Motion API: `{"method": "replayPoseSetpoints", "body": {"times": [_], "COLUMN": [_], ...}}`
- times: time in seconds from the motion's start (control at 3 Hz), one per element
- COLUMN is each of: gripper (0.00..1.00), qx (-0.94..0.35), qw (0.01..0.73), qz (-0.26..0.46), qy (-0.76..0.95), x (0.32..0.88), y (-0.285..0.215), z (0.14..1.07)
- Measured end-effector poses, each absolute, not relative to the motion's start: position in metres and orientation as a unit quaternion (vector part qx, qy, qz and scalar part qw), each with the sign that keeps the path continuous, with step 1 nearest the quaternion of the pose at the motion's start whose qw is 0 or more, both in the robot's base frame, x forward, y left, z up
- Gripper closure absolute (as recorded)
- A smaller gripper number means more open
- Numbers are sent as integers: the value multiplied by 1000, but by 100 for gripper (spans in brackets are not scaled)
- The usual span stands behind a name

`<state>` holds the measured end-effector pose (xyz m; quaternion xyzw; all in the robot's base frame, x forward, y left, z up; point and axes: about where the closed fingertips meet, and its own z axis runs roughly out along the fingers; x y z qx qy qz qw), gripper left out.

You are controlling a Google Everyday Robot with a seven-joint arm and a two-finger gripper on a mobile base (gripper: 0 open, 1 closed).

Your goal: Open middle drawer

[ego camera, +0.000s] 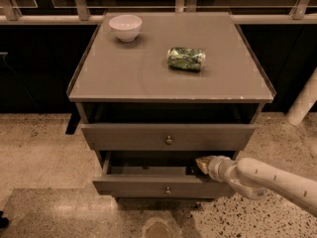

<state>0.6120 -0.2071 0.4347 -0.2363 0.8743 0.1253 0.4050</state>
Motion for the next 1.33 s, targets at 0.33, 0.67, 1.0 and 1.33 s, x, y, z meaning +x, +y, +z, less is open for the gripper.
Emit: {"method": "replayPoseSetpoints", "body": {"times": [0.33, 0.67, 1.0, 1.33], "gripper": [100, 100, 100, 100], "qx": [-239, -246, -247, -247], "qw": [391, 359, 347, 347], "qz": [134, 142, 144, 144], "qy": [879, 889, 893, 893], "x": [606, 588, 574, 574], "y": [-201, -195, -194, -194], "z": [422, 406, 400, 406]}}
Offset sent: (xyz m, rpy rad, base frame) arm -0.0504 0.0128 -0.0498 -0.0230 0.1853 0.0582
